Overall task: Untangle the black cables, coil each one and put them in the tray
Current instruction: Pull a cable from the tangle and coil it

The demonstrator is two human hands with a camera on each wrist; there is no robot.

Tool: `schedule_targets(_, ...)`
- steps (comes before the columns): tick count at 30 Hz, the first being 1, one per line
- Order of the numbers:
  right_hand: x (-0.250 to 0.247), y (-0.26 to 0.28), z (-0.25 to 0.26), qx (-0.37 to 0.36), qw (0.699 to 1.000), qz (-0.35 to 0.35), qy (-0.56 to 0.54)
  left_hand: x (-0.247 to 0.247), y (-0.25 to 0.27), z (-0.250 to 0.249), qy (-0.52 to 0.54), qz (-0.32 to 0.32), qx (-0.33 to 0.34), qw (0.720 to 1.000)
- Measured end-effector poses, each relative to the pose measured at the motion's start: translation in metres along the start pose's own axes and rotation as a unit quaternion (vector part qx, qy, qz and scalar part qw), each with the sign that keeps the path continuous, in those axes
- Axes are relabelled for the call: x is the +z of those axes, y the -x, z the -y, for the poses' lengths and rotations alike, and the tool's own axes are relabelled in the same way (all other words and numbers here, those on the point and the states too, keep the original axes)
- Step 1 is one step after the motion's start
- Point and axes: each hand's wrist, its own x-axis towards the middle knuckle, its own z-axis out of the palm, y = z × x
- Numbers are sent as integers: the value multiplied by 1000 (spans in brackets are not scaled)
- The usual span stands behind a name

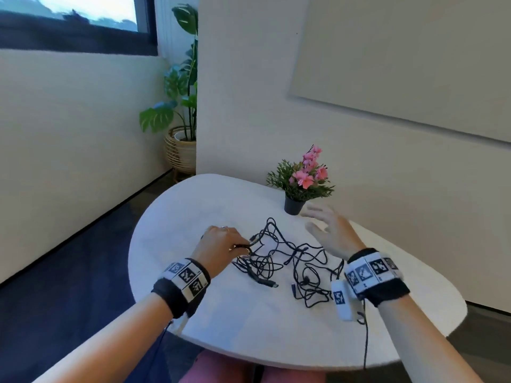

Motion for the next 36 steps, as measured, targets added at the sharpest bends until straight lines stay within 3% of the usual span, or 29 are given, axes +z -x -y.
schedule_targets(3, 35, 0, 23, -76, 989, 122, 36, 2, -9, -21, -45, -20, 60, 997)
schedule_targets(5, 53, 3, 22, -77, 986, 135, 60, -3, -15, -29, -68, -62, 90, 992)
schedule_targets(9, 48, 9, 12, -92, 996, 9, 11, -32, -35, -27, -92, -124, 92, 984)
schedule_targets(12, 21, 16, 6, -100, 988, -108, -47, -63, -43, -21, -90, -125, 73, 985)
schedule_targets(14, 4, 24, 4, -105, 981, -152, -63, -74, -44, -20, -54, -121, 51, 990)
schedule_targets(16, -8, 30, 3, -113, 974, -178, -87, -77, -47, -25, -3, -78, -7, 997)
schedule_targets(18, -14, 34, 6, -120, 967, -198, -108, -68, -50, -41, 99, 4, -88, 991)
schedule_targets(20, -17, 34, 12, -120, 961, -216, -122, -53, -52, -59, 222, 58, -138, 964)
schedule_targets(22, -21, 30, 17, -108, 956, -237, -132, -40, -50, -71, 339, 82, -149, 925)
schedule_targets(23, -24, 28, 17, -98, 952, -255, -135, -36, -48, -71, 350, 93, -143, 921)
schedule_targets(26, -41, 20, 10, -69, 936, -314, -144, -30, -42, -59, 244, 138, -139, 950)
schedule_targets(29, -59, 13, -1, -55, 933, -336, -118, -28, -41, -29, 136, 143, -142, 970)
schedule_targets(32, -71, 9, -6, -57, 947, -305, -89, -29, -38, 0, 97, 167, -158, 968)
schedule_targets(36, -72, 3, -15, -42, 974, -215, -54, -23, -35, 19, 19, 264, -143, 954)
